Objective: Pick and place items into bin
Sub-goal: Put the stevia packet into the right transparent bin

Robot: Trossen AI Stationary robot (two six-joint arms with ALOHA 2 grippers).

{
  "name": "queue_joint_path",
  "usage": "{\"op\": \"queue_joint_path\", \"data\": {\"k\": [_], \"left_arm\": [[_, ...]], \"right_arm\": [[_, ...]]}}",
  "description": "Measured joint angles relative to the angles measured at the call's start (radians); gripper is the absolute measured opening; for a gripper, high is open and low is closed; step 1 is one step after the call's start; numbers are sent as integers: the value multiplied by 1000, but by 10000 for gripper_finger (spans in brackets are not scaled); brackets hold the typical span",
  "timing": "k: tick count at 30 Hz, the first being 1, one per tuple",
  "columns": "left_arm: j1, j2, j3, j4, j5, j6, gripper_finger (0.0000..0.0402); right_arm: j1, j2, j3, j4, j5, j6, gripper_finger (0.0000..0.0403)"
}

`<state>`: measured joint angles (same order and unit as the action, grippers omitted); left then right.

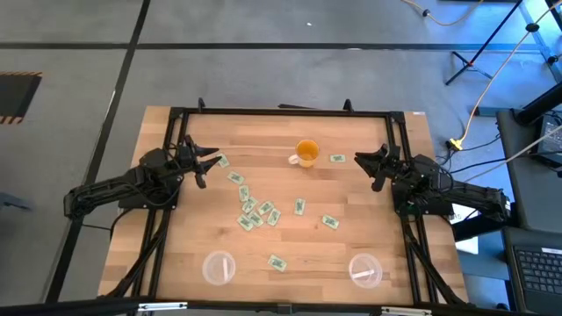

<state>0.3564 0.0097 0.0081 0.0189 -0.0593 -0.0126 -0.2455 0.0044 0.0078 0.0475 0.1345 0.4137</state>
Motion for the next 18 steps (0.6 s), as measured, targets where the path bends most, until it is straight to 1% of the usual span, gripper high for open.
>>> {"op": "queue_joint_path", "data": {"k": [5, 11, 18], "left_arm": [[0, 0, 0, 0, 0, 0, 134], [0, 0, 0, 0, 0, 0, 136], [0, 0, 0, 0, 0, 0, 135]], "right_arm": [[0, 0, 0, 3, 2, 2, 116], [0, 0, 0, -1, -3, 73, 116], [0, 0, 0, -1, -24, -51, 116]]}}
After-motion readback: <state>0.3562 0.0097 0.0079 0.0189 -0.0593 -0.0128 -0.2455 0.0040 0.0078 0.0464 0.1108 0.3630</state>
